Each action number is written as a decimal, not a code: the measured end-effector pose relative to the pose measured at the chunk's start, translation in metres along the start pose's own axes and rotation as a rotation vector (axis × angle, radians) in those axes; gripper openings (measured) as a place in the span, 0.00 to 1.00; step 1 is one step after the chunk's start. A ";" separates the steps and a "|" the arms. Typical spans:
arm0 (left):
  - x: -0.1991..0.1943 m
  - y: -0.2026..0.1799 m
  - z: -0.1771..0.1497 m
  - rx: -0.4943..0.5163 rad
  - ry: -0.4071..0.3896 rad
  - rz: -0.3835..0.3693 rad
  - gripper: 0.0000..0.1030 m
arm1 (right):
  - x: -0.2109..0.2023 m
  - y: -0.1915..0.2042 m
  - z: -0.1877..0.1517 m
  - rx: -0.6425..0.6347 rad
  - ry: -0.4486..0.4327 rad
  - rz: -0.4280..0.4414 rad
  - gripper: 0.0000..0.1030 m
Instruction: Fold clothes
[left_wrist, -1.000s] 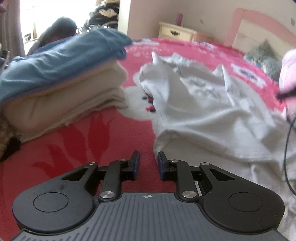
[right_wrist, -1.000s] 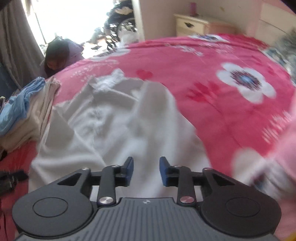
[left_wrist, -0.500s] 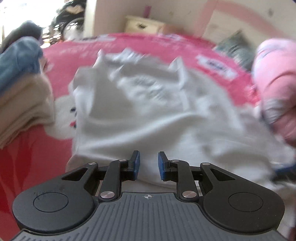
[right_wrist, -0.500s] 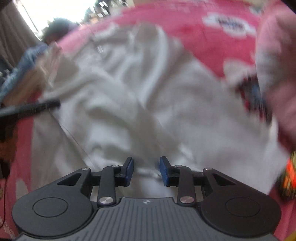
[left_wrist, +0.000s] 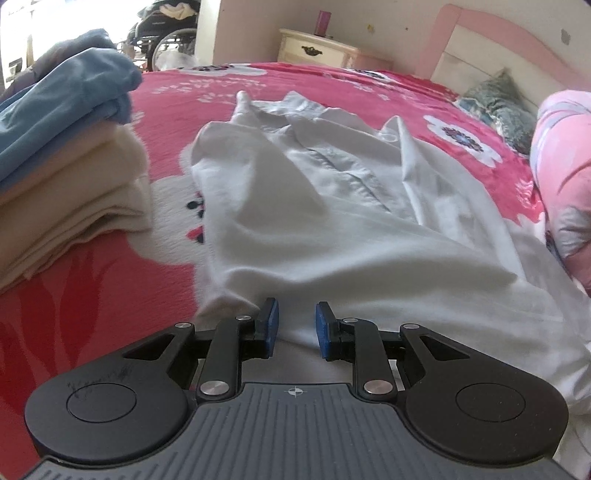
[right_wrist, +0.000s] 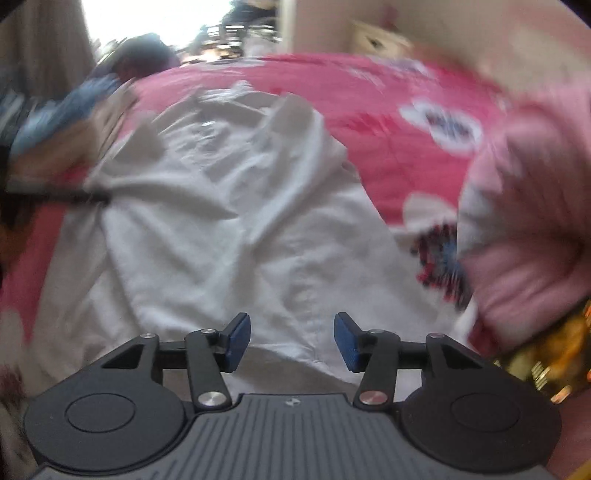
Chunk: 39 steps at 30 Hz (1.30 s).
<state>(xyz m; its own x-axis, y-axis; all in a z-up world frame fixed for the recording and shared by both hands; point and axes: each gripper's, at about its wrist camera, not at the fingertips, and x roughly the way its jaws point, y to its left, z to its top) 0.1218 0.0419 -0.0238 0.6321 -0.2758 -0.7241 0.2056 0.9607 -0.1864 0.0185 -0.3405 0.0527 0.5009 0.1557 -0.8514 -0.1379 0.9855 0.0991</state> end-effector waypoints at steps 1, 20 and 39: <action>0.000 0.001 0.000 0.001 -0.001 0.000 0.21 | 0.010 -0.015 0.004 0.083 0.034 0.036 0.50; -0.001 0.001 -0.006 0.007 -0.039 0.036 0.22 | 0.029 -0.027 0.023 0.019 0.014 -0.116 0.01; -0.003 -0.003 -0.009 0.046 -0.054 0.043 0.24 | 0.039 -0.002 -0.036 -0.081 0.050 -0.088 0.24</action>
<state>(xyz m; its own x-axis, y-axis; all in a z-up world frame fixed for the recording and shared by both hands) 0.1125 0.0400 -0.0270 0.6802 -0.2368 -0.6938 0.2106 0.9696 -0.1244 0.0075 -0.3387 0.0006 0.4714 0.0634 -0.8796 -0.1644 0.9862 -0.0171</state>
